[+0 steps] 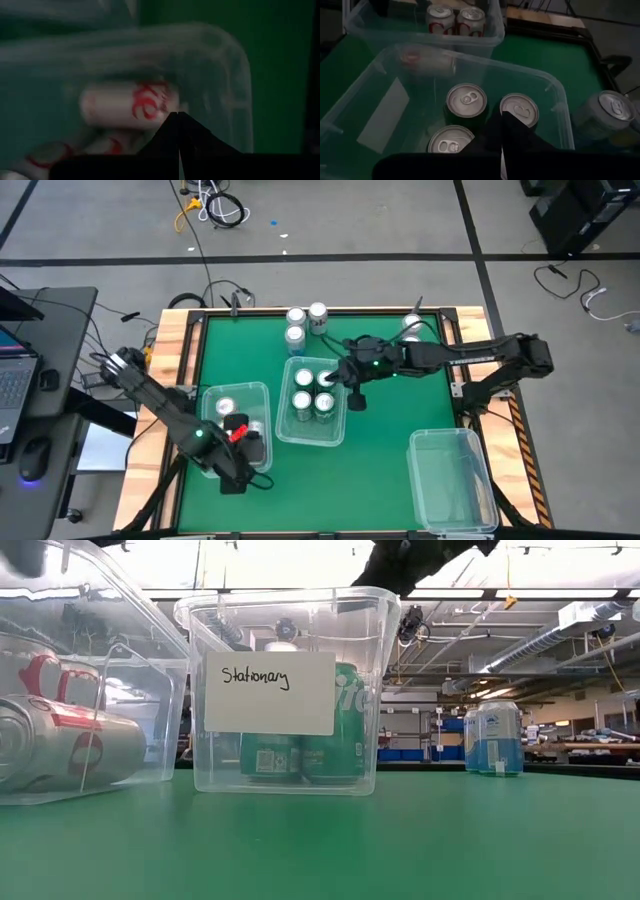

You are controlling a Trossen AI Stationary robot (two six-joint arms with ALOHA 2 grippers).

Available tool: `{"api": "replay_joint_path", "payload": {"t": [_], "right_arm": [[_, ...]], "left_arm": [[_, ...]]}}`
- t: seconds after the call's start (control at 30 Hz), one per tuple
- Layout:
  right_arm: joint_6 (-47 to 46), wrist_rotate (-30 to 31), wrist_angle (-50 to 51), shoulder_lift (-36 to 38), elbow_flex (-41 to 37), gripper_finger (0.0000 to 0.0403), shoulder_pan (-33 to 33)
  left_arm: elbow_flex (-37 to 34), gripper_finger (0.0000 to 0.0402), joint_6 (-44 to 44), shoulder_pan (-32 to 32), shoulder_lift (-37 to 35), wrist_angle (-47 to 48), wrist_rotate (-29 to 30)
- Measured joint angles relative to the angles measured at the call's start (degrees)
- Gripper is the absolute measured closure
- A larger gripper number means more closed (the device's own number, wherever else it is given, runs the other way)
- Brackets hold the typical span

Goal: Sort soda cans
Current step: Put the silver soda can into the button left bin

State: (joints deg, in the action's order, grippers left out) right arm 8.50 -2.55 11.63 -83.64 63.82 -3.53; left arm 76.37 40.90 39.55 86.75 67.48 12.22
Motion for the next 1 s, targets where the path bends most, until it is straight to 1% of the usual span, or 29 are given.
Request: {"api": "replay_joint_path", "payload": {"t": [0.1, 0.17, 0.53, 0.63, 0.77, 0.83, 1.0], "right_arm": [[0.0, 0.4, -0.1, 0.5, -0.7, 0.0403, 0.0], [0.0, 0.9, -0.3, 0.5, -0.8, 0.0403, 0.0], [0.1, 1.0, -1.4, 0.4, -0.7, 0.0403, 0.0], [0.2, 1.1, -1.7, 0.4, -0.7, 0.0403, 0.0], [0.2, 1.1, -1.7, 0.4, -0.7, 0.0403, 0.0], [0.2, 1.0, -1.7, 0.4, -0.7, 0.0403, 0.0], [0.7, 1.0, -1.7, 0.4, -0.7, 0.0403, 0.0]], "left_arm": [[-0.5, 0.0402, 0.3, 0.3, 0.9, -2.4, -2.9], [-1.0, 0.0402, 0.2, 0.3, 1.1, -3.7, -3.6], [-6.2, 0.0402, -1.8, -1.0, 1.1, -5.5, -4.0], [-7.3, 0.0402, -4.2, -2.3, 1.0, -8.7, -4.3], [-10.1, 0.0402, -7.1, -3.9, 1.0, -14.2, -7.6], [-11.8, 0.0402, -7.4, -4.8, 0.9, -14.8, -9.3], [-14.2, 0.0402, -7.2, -5.8, 1.1, -15.6, -10.2]]}}
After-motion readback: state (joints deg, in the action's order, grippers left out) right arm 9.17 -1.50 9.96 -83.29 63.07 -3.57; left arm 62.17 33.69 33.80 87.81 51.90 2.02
